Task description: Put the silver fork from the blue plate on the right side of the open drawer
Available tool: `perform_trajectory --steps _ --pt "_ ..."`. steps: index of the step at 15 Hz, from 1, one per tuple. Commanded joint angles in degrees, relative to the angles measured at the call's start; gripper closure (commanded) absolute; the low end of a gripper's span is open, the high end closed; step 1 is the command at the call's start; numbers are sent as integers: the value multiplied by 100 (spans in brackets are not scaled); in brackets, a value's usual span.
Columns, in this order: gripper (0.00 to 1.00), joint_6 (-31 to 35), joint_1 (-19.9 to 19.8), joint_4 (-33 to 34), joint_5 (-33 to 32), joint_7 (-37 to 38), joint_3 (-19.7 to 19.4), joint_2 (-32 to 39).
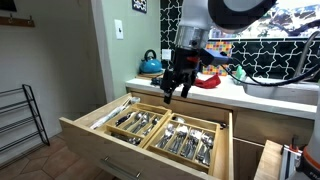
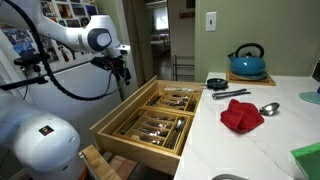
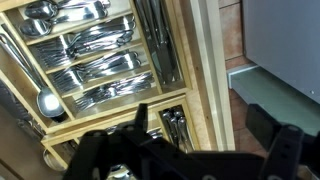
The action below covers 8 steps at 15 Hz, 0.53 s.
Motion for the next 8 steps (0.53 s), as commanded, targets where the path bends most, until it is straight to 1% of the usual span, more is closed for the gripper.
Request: perform_trajectory --steps 1,5,7,8 --pt "0 183 -288 134 -92 658 18 229" --pt "0 379 -713 271 -156 1250 -68 469" --pt "0 553 -968 378 -242 1571 -87 630" --pt "0 757 -1134 414 -351 1796 -70 702"
